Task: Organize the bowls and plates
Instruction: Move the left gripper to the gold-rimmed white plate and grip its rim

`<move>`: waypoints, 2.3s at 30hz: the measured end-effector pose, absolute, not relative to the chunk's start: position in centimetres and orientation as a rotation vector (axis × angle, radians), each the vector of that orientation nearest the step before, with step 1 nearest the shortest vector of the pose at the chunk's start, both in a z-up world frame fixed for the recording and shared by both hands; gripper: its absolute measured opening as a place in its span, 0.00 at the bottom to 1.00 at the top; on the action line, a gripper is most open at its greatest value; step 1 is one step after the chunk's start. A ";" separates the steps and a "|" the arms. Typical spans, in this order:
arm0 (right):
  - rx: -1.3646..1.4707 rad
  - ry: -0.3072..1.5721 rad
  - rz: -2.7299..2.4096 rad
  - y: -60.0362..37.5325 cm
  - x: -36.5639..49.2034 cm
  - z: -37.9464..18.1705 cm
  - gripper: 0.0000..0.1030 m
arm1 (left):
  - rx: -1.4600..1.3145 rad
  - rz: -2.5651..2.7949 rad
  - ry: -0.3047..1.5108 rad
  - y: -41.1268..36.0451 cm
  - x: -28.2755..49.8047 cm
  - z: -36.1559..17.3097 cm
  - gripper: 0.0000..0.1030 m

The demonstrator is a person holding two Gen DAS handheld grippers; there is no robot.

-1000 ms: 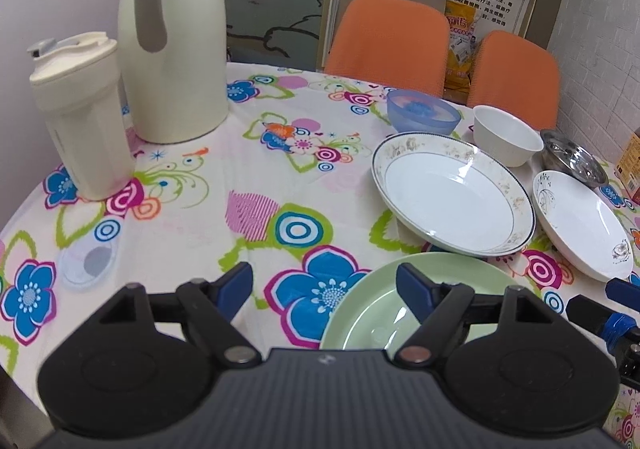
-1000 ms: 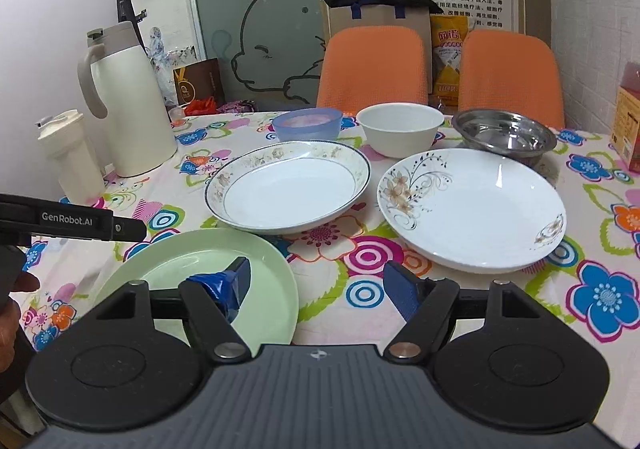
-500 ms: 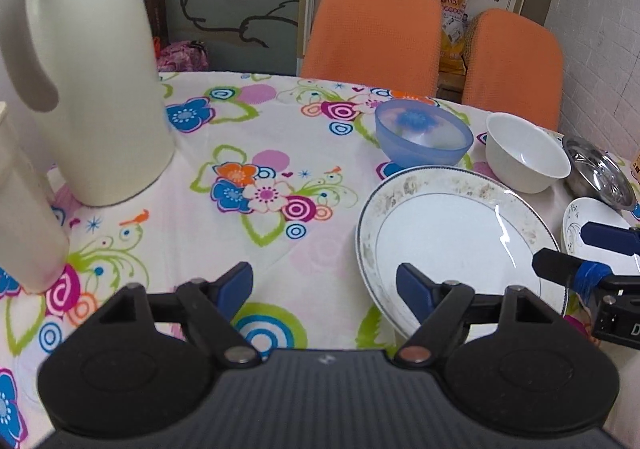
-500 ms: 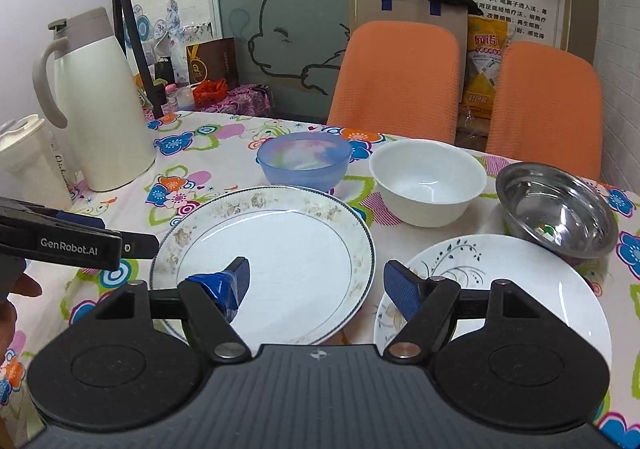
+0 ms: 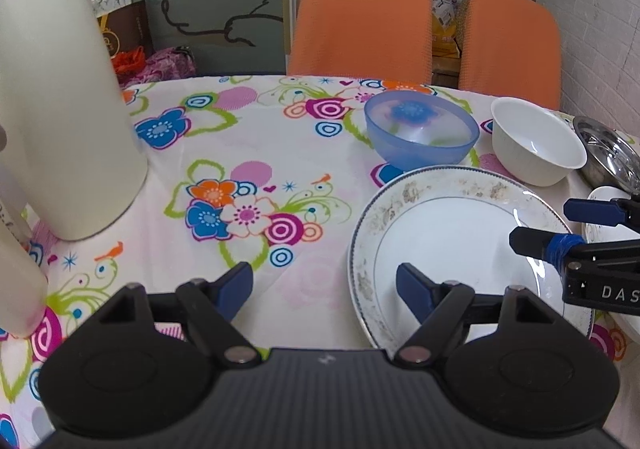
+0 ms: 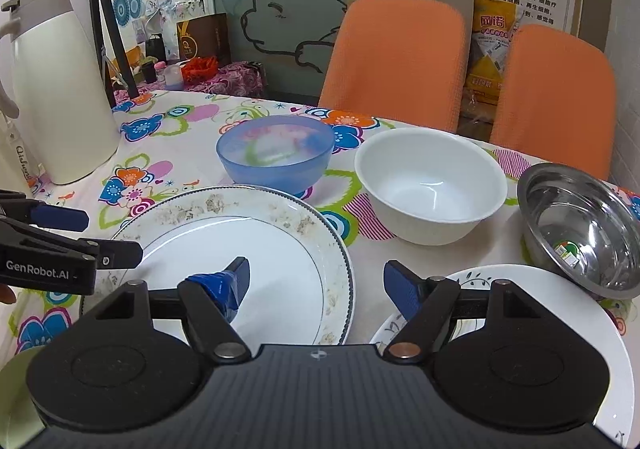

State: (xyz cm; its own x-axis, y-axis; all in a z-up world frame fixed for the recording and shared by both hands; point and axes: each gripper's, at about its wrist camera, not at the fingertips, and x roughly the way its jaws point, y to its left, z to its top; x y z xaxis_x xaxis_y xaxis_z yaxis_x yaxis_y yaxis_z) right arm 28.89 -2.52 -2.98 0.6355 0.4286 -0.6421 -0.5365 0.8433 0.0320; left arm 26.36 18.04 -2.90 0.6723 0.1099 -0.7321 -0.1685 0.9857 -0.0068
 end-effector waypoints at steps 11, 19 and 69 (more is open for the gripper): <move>-0.172 0.703 0.554 -2.3 29.3 -3.2 0.59 | -0.058 0.148 0.813 17.2 26.4 -2.7 0.77; -0.186 0.736 0.591 -1.1 29.6 -4.4 0.61 | -0.045 0.130 0.831 16.7 27.2 -3.5 0.77; -0.074 0.654 0.653 -1.1 26.0 -5.1 0.61 | -0.169 0.092 0.840 17.8 26.2 -2.7 0.33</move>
State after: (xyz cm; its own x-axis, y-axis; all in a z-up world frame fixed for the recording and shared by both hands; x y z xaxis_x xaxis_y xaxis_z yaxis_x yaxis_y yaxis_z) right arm 26.04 -1.10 -5.11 0.6024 0.5409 -0.5870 -0.5859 0.7990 0.1349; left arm 26.22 17.84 -2.71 0.6643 0.0146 -0.7473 -0.1477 0.9827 -0.1121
